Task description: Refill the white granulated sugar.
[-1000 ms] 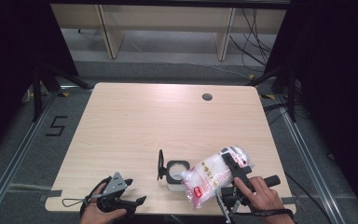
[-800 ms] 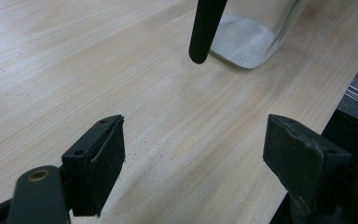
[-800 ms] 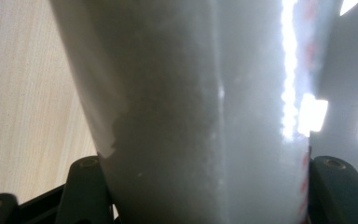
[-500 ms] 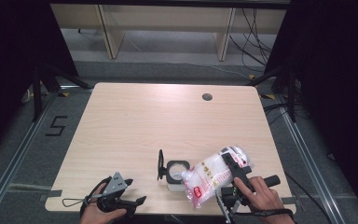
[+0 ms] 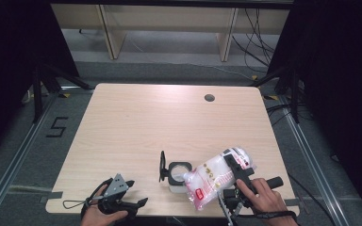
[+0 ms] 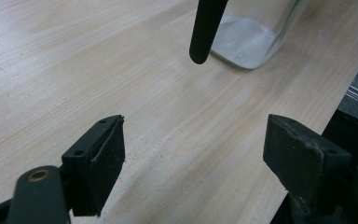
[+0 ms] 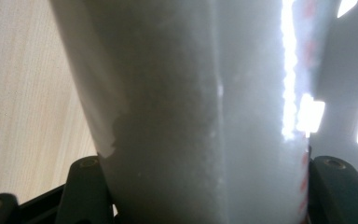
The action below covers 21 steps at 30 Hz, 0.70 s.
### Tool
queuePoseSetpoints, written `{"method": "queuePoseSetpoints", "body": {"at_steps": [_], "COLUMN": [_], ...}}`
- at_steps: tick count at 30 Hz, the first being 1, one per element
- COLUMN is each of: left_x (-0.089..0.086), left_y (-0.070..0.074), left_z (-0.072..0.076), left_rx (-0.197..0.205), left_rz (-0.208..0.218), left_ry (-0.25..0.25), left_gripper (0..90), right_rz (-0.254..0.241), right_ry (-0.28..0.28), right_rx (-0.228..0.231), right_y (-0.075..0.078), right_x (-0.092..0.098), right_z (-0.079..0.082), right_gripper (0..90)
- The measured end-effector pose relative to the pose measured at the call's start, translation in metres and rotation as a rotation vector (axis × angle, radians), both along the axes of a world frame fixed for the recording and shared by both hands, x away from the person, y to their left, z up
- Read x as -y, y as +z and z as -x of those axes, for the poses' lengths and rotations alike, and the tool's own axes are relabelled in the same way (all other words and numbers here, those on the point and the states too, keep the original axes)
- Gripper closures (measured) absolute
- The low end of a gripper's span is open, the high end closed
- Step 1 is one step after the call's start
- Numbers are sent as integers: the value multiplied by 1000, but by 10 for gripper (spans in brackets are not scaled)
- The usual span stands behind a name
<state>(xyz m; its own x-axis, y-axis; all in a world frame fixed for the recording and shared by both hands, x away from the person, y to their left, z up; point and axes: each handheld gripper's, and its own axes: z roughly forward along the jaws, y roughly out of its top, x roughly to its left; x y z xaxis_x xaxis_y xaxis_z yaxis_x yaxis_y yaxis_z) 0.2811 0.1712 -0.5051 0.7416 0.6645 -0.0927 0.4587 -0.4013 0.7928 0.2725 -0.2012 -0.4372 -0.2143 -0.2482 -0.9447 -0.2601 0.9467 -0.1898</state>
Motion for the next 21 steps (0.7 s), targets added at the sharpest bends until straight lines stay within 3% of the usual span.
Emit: {"method": "queuePoseSetpoints", "body": {"at_steps": [3,5,21], "left_x": [0,0,0], "left_y": [0,0,0], "left_z": [0,0,0], "left_rx": [6,5,4], "left_rz": [-4,-3,-5], "left_ry": [-7,-6,-7], "left_gripper": [201,201,201], "right_rz": [1,-27,-22], "right_ry": [4,9,9], "right_rx": [0,0,-1], "right_y": [0,-2,-2], "right_x": [0,1,0], "right_z": [0,0,0], "right_gripper": [410,410,410]}}
